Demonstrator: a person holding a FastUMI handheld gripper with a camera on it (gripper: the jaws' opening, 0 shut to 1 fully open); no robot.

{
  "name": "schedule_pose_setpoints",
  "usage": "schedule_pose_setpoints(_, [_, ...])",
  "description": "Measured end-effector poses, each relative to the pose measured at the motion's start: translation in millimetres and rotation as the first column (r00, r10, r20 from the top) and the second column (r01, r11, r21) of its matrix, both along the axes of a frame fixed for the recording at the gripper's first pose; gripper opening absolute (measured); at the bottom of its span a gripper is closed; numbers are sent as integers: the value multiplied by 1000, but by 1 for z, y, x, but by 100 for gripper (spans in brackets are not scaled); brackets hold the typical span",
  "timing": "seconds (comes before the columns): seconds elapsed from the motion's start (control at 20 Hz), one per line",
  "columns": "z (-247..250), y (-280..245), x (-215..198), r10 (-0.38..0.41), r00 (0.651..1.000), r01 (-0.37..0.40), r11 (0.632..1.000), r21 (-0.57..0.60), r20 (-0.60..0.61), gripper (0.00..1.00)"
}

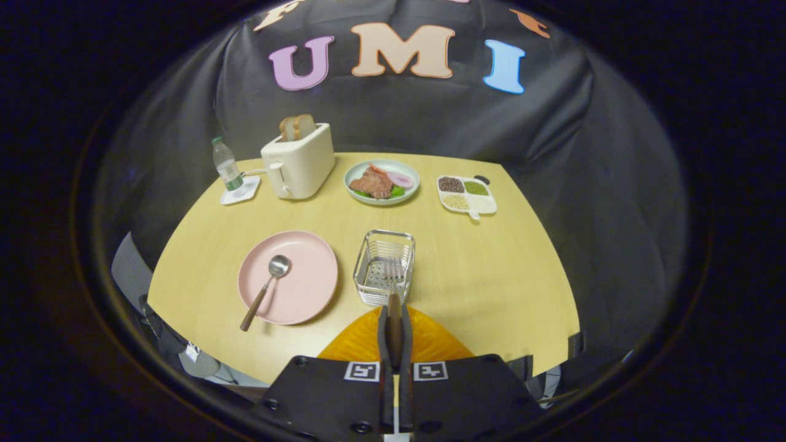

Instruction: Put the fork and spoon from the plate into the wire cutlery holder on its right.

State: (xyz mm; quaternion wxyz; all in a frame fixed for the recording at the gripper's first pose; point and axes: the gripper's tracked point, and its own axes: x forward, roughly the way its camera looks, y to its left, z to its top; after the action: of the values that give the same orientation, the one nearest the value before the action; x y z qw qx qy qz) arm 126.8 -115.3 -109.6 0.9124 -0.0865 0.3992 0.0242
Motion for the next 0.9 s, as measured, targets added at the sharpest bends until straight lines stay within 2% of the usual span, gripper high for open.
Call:
schedule_pose_setpoints(0.15, [-8, 1, 5, -4, 997, 6, 1000, 22, -82, 6])
schedule_pose_setpoints(0.35, [-18, 2, 20, -55, 987, 66, 996, 67, -153, 7])
schedule_pose_setpoints(0.45, [-22, 6, 26, -71, 984, 85, 993, 79, -165, 8])
schedule_pose_setpoints(0.7, [-29, 11, 30, -61, 985, 70, 996, 53, -162, 10])
schedule_pose_setpoints(0.9, [-29, 18, 30, -70, 987, 82, 994, 77, -142, 16])
